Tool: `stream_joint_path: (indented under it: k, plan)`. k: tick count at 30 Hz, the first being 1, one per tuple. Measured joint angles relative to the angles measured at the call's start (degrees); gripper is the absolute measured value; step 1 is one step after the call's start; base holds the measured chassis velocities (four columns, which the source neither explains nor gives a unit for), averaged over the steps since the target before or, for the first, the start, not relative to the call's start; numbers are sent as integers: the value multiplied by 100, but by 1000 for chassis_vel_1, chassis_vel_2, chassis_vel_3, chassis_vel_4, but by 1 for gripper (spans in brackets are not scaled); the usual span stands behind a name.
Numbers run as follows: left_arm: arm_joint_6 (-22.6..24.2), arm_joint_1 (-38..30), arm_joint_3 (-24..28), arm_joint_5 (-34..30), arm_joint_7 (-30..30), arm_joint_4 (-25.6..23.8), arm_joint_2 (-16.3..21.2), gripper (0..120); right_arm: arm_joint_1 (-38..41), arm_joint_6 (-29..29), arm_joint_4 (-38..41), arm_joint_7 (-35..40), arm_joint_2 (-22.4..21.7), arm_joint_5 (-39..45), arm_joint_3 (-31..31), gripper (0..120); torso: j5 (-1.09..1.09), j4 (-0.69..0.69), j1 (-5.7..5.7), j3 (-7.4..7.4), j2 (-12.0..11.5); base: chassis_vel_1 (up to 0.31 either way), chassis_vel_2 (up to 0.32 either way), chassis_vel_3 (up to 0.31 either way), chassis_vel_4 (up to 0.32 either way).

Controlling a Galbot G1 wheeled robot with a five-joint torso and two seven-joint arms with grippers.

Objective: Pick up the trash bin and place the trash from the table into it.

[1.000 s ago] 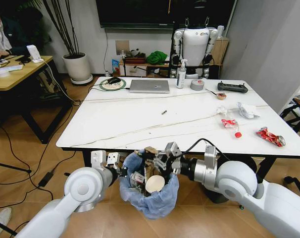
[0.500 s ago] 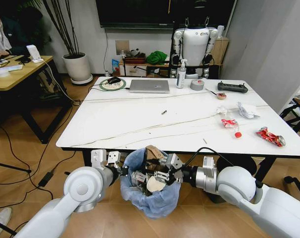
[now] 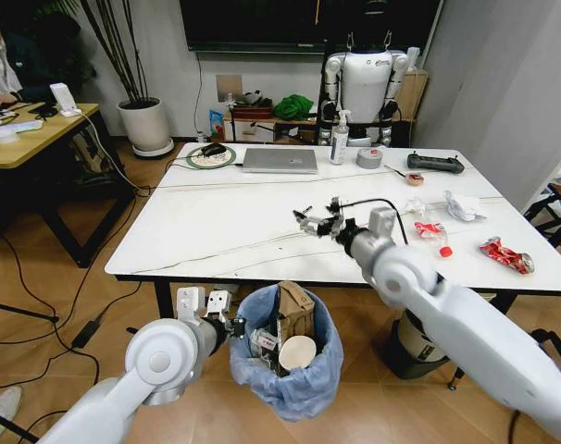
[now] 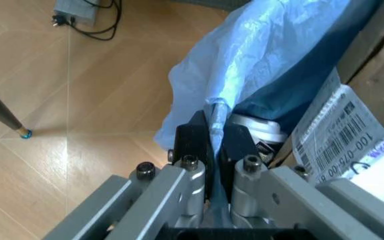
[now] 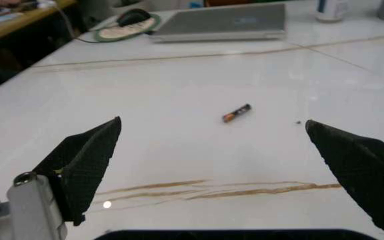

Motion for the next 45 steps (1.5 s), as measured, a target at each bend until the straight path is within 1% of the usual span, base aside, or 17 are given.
stream_joint_path:
  k: [2,3,7,9,11,13,20,24,25,28,34,36,38,41,42,43,45]
  plan:
    - [0,-23,16,1,2,24,-11,0,257,7,-420,329,382,134,-110,100,0,-1,0,1,0,0,0,0,0]
    - [0,-23,16,1,2,24,-11,0,257,7,-420,329,382,134,-110,100,0,-1,0,1,0,0,0,0,0]
    - [0,-33,26,2,4,47,-27,0,784,70,-1124,787,1204,528,-207,100,-2,4,0,0,0,0,0,0,0]
    - [0,-15,27,9,5,41,-27,0,1027,86,-1526,933,1523,580,-222,100,-2,4,1,0,0,0,0,0,0]
    - [0,-8,27,10,4,37,-29,0,1086,86,-1633,968,1598,567,-222,100,-2,5,0,0,0,0,0,0,0]
    - [0,8,15,10,7,-6,-31,0,1249,53,-2082,1121,1822,424,-222,100,-3,3,-1,-1,0,0,0,0,0]
    - [0,33,-19,10,9,-42,-9,0,1355,-53,-2735,1157,2013,195,-256,100,-1,-2,-1,0,0,0,0,0,0]
    - [0,45,-23,17,16,-48,-18,0,1446,-50,-3343,1112,2267,-97,-157,100,-1,1,-1,-1,0,0,0,0,0]
    - [0,45,-23,17,16,-48,-18,0,1446,-50,-3343,1112,2267,-97,-157,100,-1,1,-1,-1,0,0,0,0,0]
    - [0,50,-46,20,19,-63,-16,0,1510,-16,-3746,1017,2422,-317,-71,100,0,1,-1,0,0,0,0,0,0]
    - [0,59,-90,20,24,-96,17,0,1539,20,-4017,931,2517,-431,-17,100,1,1,-1,0,0,0,0,0,0]
    - [0,63,-105,20,25,-99,31,0,1524,22,-4024,902,2518,-452,-16,98,0,1,-1,-1,1,0,0,0,0]
    - [0,62,-115,20,26,-98,32,0,1500,24,-4032,863,2528,-476,-16,91,1,0,-1,-1,1,0,0,0,0]
    - [0,56,-117,19,26,-91,29,0,1487,24,-4033,832,2534,-489,-17,88,0,1,-1,-1,1,0,0,0,0]
    - [0,51,-119,19,26,-88,27,0,1481,23,-4033,818,2534,-493,-18,86,0,1,-1,-1,1,0,0,0,0]
    - [0,40,-120,19,27,-78,23,0,1457,19,-4038,777,2532,-511,-25,78,1,1,-1,-1,1,0,0,0,0]
    - [0,37,-122,22,27,-75,23,0,1450,18,-4044,769,2532,-517,-26,74,0,1,-1,-1,1,0,0,0,0]
